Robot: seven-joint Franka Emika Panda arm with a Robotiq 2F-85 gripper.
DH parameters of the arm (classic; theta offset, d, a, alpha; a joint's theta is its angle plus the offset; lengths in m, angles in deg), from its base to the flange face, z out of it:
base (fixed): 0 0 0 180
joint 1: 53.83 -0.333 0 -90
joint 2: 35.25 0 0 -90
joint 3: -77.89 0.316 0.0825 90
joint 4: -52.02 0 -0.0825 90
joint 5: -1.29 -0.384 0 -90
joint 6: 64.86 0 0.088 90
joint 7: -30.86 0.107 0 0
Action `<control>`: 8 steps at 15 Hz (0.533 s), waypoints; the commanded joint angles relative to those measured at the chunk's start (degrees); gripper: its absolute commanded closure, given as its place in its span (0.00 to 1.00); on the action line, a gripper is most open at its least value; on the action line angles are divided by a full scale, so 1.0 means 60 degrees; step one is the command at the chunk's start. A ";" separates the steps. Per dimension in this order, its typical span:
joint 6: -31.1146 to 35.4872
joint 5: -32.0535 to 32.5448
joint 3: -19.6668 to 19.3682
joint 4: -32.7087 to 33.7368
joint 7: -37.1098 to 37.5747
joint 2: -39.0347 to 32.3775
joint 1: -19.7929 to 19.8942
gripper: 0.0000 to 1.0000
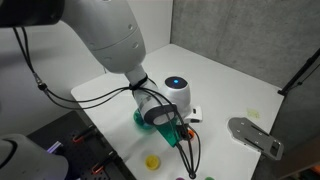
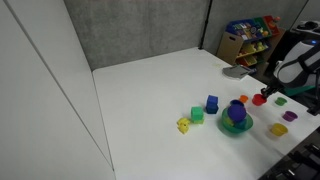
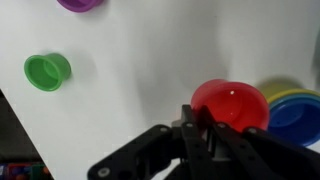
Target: Pick up the orange bowl and put it inside the blue bowl that is stacked onto the yellow bowl
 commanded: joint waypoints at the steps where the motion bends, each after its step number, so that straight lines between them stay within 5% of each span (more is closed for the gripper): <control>1: -0.0188 -0.0148 0.0047 0.0046 0.0566 0.0352 -0.0353 0.95; 8: -0.0236 -0.0239 0.0112 0.0582 0.1416 0.0050 -0.1104 0.95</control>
